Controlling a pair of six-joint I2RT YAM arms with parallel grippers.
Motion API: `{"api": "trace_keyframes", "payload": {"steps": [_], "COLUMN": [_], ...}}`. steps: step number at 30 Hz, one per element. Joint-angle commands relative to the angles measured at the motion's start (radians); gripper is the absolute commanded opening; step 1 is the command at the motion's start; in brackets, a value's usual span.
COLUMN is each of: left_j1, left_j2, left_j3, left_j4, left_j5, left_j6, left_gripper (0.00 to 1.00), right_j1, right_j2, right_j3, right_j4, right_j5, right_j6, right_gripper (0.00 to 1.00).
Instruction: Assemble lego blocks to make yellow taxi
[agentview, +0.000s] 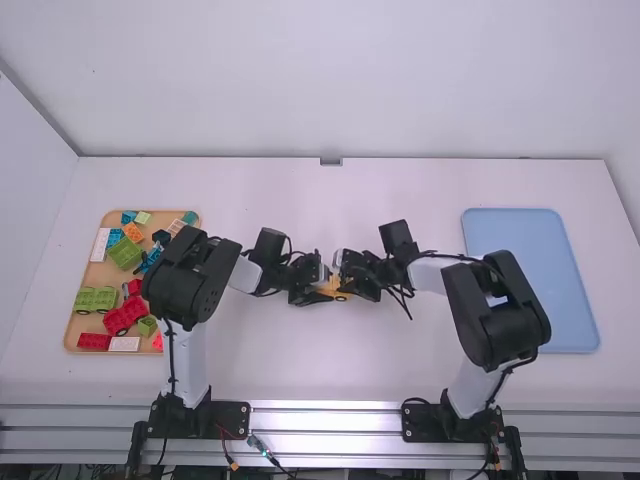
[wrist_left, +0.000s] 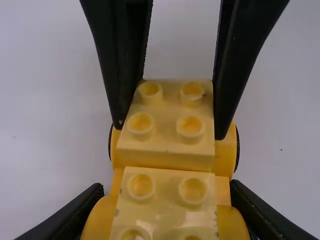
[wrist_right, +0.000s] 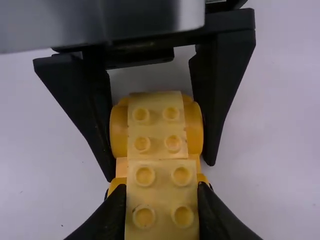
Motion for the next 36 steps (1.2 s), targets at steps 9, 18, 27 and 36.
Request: {"api": "trace_keyframes", "payload": {"steps": [9,18,27,36], "left_j1": [0.002,0.003,0.002,0.002], "left_j2": [0.021,0.021,0.021,0.021], "left_j3": [-0.013,-0.013,-0.013,-0.013], "left_j4": [-0.026,-0.026,-0.026,-0.026], "left_j5": [-0.053,-0.053,-0.053,-0.053], "left_j6": [0.015,0.015,0.015,0.015], "left_gripper": [0.59,0.59,0.59,0.59], "right_j1": [-0.004,-0.087,-0.122,-0.092], "right_j2": [-0.024,-0.034,-0.034,-0.002], "right_j3": [-0.005,-0.004,-0.008,-0.038], "right_j4": [0.030,0.063,-0.008,0.080], "right_j5": [0.004,-0.268,-0.311,-0.307], "right_j6": [-0.011,-0.034,-0.096,-0.057], "right_gripper": [0.70,0.56,0.00,0.00]}}
